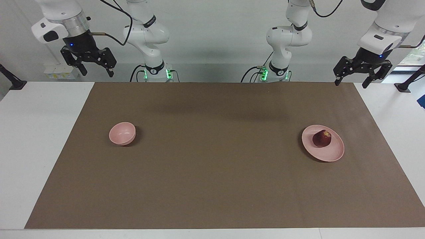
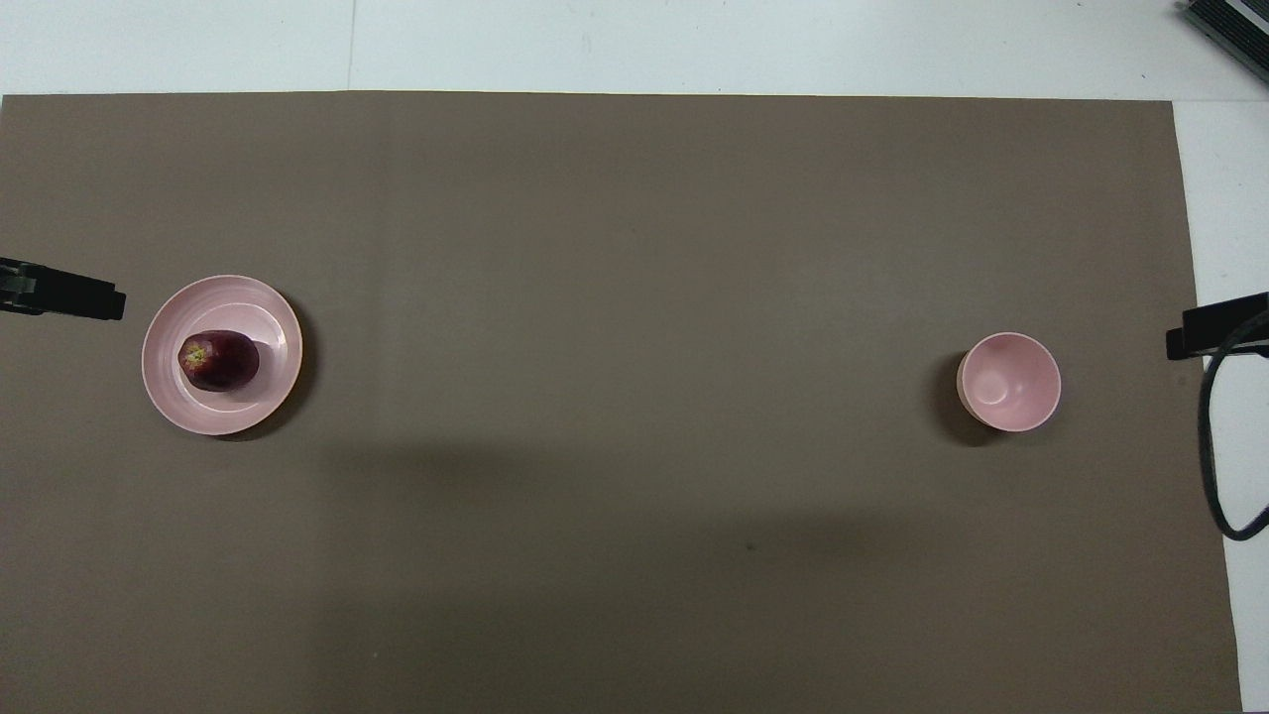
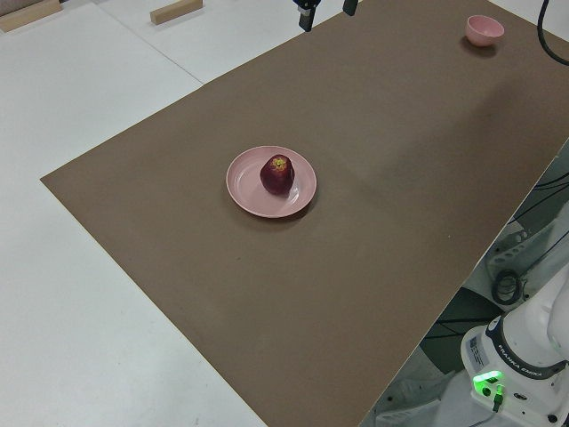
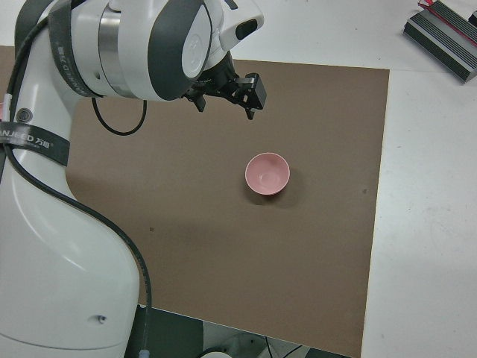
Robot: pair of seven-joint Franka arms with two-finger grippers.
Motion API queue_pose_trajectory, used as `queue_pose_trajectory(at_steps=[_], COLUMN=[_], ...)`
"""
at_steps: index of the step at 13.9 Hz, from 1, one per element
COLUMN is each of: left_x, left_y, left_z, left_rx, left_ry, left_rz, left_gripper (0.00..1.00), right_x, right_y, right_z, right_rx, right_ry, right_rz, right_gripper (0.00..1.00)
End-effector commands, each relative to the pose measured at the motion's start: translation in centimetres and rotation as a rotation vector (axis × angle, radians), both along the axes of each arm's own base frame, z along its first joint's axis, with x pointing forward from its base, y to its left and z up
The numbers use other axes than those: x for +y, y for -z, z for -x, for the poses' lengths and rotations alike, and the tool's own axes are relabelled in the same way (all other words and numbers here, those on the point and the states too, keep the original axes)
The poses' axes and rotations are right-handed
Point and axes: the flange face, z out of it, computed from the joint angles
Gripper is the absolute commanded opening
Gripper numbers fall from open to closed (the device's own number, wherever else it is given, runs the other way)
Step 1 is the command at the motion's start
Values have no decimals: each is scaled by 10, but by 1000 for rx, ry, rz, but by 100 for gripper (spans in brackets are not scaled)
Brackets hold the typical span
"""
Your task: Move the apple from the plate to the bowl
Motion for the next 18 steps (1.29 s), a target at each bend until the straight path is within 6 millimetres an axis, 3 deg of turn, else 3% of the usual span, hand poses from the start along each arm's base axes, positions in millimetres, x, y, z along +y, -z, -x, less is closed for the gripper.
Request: queue_pose_trajectory(at_steps=[1,7,9,12,18], left_x=[2,16,32,33,34], left_y=[44,116,137,171,235], left_z=[-1,-7,-2,-4,-27], left_rx=[-9,-15,-17,-7,-11], left_ry=[15,93,114,114,111], left_rz=[-9,-19,-22,-23,-31], left_gripper=[100,100,100,100,100], right_x=[0,0,0,-1,-1], right_y=[0,0,0,0,0], right_z=[8,8,8,8,7], right_rx=[8,8,8,7,4], right_ry=[-27,-27,-27,-25,-25], right_rz=[2,1,1,1,1], right_gripper=[100,100,100,100,100])
